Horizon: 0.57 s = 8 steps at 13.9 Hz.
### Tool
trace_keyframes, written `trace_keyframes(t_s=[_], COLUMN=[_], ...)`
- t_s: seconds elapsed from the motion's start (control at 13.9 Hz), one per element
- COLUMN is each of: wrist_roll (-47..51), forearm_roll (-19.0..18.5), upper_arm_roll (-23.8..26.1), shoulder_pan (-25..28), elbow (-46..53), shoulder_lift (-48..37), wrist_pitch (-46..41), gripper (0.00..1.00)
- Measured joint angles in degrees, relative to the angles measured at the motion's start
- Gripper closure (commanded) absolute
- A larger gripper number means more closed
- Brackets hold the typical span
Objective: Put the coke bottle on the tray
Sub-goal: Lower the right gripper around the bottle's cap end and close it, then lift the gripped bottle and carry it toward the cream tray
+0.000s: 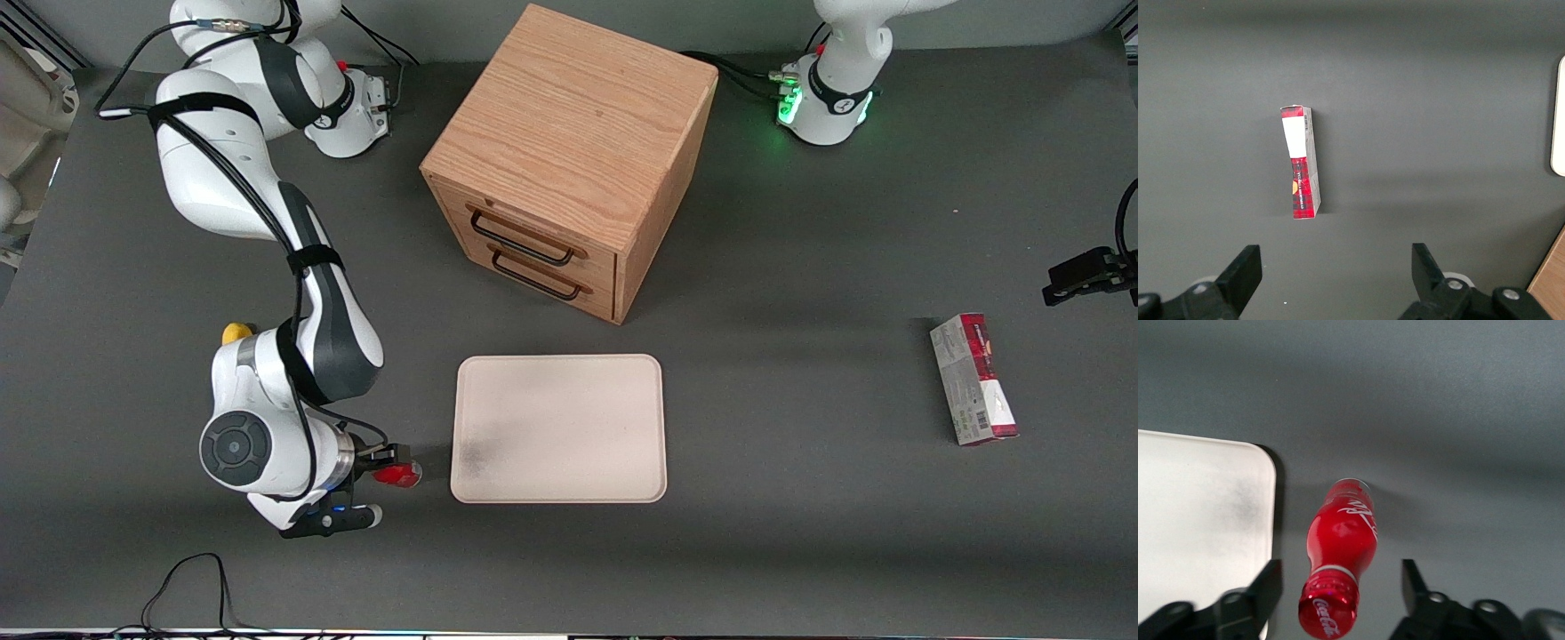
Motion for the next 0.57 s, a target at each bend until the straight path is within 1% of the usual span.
trace_keyframes(t_s=[0.14, 0.22, 0.36, 0.5, 0.57], wrist_roll=[0.0, 0.0, -0.02, -0.02, -0.02], forearm_roll=[0.0, 0.0, 0.0, 0.0, 0.0], upper_arm_roll=[0.0, 0.0, 0.02, 0.03, 0.03], shoulder_pan=[0.0, 0.01, 0.03, 0.04, 0.04], elbow=[0.0, 0.0, 0.03, 0.16, 0.22], shoulder_lift=[0.0, 0.0, -0.02, -0.08, -0.14], wrist_pitch=[-0.07, -0.08, -0.15, -0.93, -1.55], gripper=[0.72, 0.8, 0.88, 1.0, 1.0])
